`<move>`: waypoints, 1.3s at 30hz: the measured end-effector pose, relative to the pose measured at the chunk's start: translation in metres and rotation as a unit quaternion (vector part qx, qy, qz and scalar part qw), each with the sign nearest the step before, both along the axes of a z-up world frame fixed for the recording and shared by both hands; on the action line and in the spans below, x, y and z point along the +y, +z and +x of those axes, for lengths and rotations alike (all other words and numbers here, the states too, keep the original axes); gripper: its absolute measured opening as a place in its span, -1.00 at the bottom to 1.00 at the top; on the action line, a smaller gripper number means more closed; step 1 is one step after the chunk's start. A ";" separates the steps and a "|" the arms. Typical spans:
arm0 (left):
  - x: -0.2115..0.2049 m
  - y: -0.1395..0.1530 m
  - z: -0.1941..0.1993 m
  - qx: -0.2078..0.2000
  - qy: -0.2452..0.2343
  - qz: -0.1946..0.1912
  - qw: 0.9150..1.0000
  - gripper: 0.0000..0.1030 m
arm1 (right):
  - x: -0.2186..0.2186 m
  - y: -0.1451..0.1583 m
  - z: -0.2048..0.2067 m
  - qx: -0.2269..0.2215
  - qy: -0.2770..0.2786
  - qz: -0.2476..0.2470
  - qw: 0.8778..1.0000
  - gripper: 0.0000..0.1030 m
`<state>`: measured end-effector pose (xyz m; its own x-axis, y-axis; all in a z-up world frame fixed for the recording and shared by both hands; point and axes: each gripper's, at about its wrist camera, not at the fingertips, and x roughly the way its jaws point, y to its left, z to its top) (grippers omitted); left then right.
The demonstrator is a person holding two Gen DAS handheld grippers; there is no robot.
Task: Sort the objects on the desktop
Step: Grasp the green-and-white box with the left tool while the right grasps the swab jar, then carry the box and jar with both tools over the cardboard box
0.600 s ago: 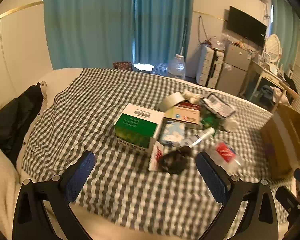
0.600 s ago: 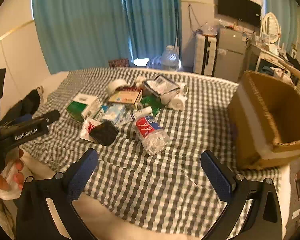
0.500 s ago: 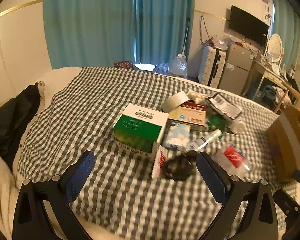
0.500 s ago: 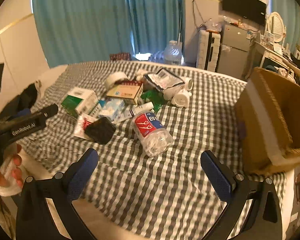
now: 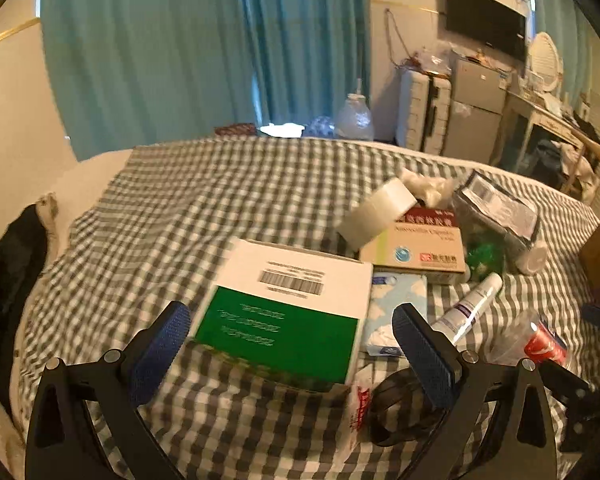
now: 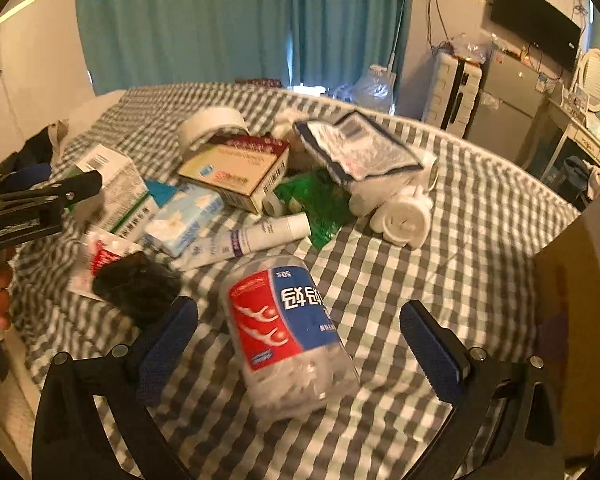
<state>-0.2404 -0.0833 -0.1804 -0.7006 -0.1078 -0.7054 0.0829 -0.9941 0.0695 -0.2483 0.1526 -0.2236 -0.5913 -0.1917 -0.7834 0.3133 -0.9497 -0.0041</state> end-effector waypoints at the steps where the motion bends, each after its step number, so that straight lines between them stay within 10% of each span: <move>1: 0.001 -0.002 -0.002 -0.003 -0.007 0.000 1.000 1.00 | 0.000 -0.006 -0.003 -0.008 0.002 -0.002 1.000 0.90; 10: -0.009 -0.026 -0.017 -0.034 0.007 -0.056 0.998 1.00 | 0.001 -0.040 -0.010 -0.043 0.004 -0.004 0.999 0.73; 22: -0.044 -0.021 -0.013 -0.030 0.017 0.044 0.998 1.00 | 0.000 -0.044 -0.006 -0.063 0.010 -0.020 0.998 0.41; 34: -0.038 -0.049 -0.030 -0.057 -0.019 0.011 0.998 1.00 | -0.002 -0.049 -0.006 -0.069 0.005 -0.017 0.997 0.39; 39: -0.026 -0.031 -0.021 0.000 -0.037 -0.001 0.999 0.88 | -0.003 -0.047 -0.004 -0.072 -0.005 -0.019 0.997 0.33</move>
<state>-0.2617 -0.1097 -0.2112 -0.7061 -0.0565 -0.7058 0.0091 -0.9975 0.0708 -0.2528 0.1500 -0.2703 -0.4758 -0.2180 -0.8521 0.2985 -0.9513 0.0767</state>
